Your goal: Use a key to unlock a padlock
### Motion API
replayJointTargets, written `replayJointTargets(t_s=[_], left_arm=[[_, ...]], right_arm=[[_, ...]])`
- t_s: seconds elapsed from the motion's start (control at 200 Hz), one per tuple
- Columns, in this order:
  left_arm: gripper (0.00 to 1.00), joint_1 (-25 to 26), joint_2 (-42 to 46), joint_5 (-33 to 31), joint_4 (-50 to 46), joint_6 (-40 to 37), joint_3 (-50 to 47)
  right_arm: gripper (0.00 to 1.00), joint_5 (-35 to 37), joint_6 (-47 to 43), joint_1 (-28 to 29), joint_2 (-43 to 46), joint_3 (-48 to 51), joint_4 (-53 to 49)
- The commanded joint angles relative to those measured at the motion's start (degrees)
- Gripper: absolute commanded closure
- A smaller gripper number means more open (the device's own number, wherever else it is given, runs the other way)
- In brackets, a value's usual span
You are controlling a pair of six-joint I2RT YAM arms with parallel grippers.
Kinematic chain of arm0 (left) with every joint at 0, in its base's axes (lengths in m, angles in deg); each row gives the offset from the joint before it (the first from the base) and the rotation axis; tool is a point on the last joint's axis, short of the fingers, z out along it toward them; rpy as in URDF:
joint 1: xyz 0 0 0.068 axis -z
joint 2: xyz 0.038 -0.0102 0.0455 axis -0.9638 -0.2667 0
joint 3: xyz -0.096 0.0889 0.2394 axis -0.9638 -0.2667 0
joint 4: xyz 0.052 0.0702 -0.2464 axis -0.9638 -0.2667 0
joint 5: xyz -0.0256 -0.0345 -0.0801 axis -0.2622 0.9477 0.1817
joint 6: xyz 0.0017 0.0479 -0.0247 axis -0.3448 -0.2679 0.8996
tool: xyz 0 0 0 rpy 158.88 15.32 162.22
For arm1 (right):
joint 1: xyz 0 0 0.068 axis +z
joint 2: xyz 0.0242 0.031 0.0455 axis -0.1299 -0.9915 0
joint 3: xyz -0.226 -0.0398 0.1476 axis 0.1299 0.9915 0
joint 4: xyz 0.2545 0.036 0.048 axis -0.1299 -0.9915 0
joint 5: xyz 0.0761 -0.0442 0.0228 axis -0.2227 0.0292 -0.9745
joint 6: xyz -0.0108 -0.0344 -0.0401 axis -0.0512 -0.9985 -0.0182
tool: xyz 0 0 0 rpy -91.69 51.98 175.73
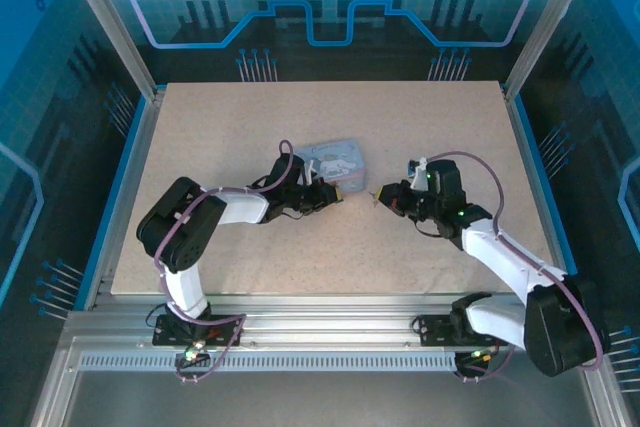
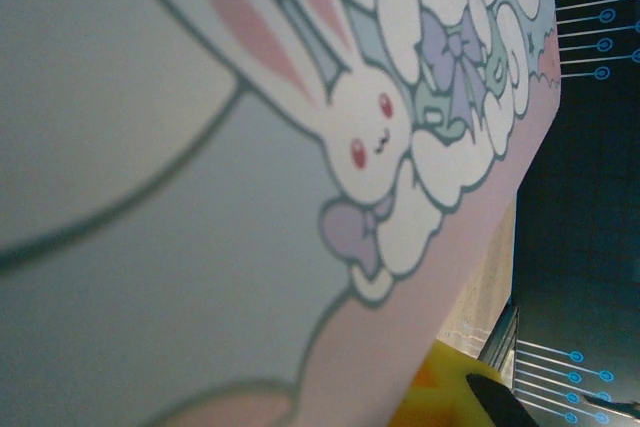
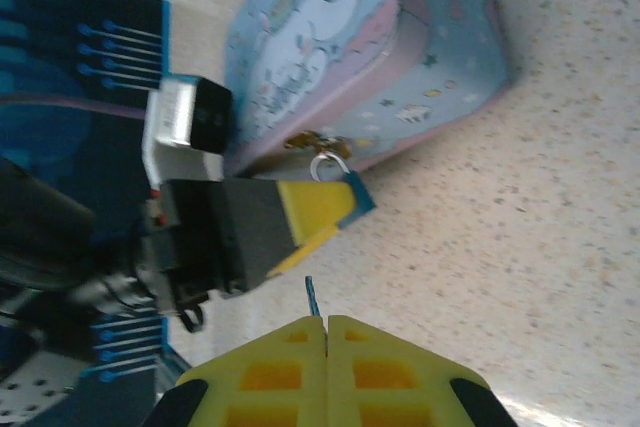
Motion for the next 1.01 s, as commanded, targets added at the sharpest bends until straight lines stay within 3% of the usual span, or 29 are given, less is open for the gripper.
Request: replayJointTargets(t_s=[0.0, 0.385, 0.73, 1.001], left_arm=[[0.99, -0.5, 1.0, 2.8, 3.0, 1.5, 1.1], [0.99, -0.7, 0.8, 3.6, 4.4, 2.5, 0.9], [0.99, -0.9, 0.6, 4.1, 6.7, 3.8, 0.2], [0.99, -1.0, 0.5, 4.3, 6.9, 3.9, 0.0]], right_arm=[[1.00, -2.8, 7.8, -0.3, 0.9, 1.3, 5.8], [1.00, 0.3, 19.5, 2.9, 2.0, 7.5, 13.7], [1.00, 4.3, 25.3, 8.6, -8.6, 13.7, 36.2], [1.00, 7.0, 26.5, 9.3, -9.1, 14.1, 36.5]])
